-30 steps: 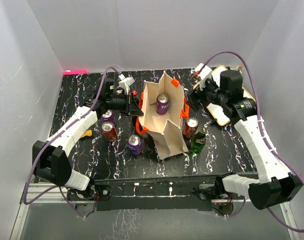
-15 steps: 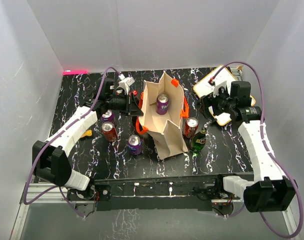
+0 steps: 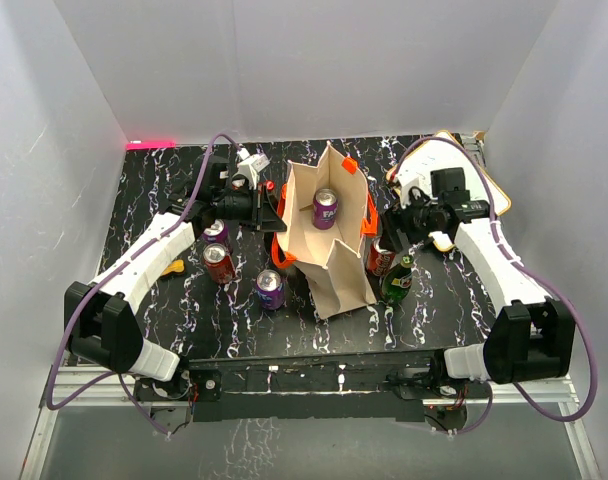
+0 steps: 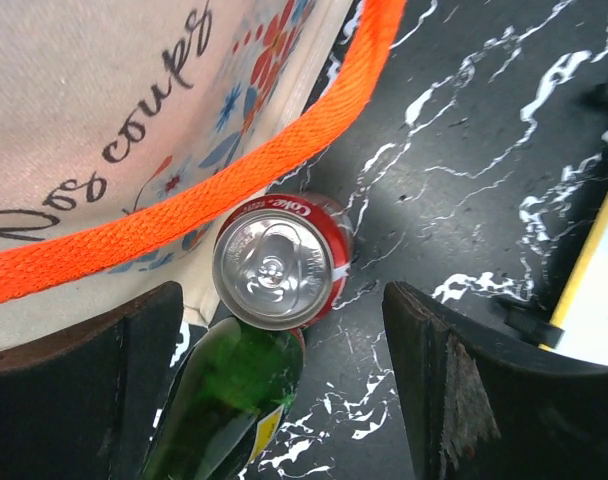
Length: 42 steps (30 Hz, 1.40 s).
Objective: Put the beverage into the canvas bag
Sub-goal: Pick up the drink from the center of the board.
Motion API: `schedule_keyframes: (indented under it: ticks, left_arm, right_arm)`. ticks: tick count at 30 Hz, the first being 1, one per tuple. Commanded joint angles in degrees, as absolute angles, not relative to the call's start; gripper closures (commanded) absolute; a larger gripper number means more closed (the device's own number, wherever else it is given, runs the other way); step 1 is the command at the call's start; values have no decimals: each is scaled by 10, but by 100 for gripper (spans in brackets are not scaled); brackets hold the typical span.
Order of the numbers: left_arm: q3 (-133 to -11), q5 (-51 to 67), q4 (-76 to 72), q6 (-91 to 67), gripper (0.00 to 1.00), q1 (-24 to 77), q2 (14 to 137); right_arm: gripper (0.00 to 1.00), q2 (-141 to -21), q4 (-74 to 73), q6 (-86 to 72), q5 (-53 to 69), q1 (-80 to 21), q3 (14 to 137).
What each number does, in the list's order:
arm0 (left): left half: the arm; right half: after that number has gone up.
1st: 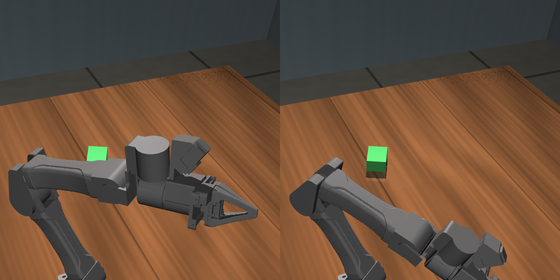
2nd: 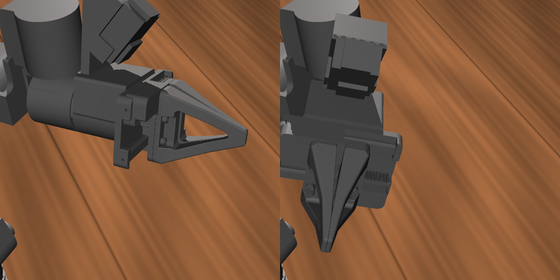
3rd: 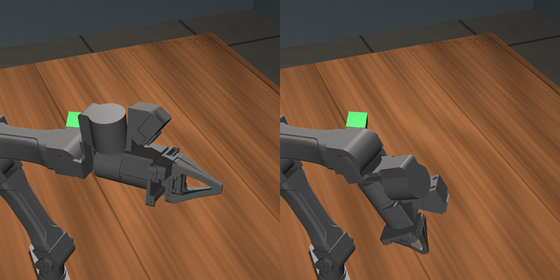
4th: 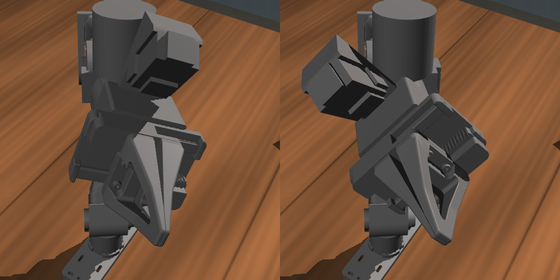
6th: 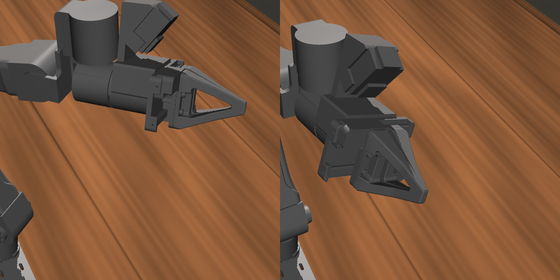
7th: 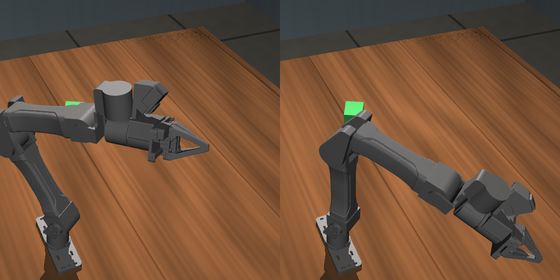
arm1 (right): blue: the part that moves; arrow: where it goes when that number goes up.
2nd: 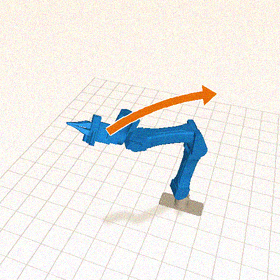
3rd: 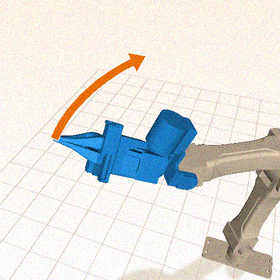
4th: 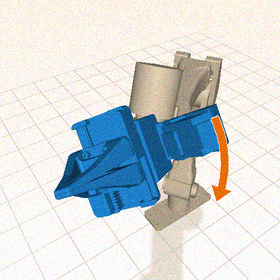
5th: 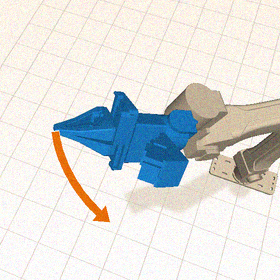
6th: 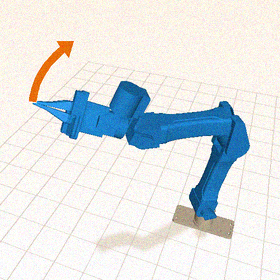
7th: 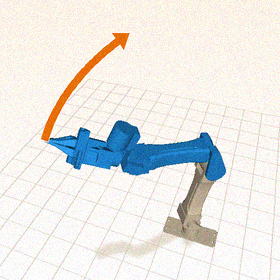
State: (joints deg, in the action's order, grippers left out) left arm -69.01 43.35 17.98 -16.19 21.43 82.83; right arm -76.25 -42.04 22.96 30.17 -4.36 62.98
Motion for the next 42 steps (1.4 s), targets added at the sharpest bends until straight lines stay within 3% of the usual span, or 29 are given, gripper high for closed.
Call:
schedule_keyframes:
  ticks: [1,12,19,23,35,42]
  left_arm:
    - [-693,434,172,-154,100,213,800]
    - [-694,436,171,-155,100,213,802]
    - [-695,434,174,-153,100,213,803]
    - [-695,433,175,-151,100,213,805]
    - [-702,434,176,-151,100,213,813]
    - [-692,435,168,-159,100,213,809]
  right_arm:
    - [15,-770,-387,245,300,-67,610]
    - [15,-798,-310,234,274,-76,559]
    - [21,-813,-277,221,277,-76,547]
    - [34,-814,-270,217,265,-76,550]
    - [89,-747,-240,206,155,-76,619]
    - [92,-733,-275,198,124,-76,729]
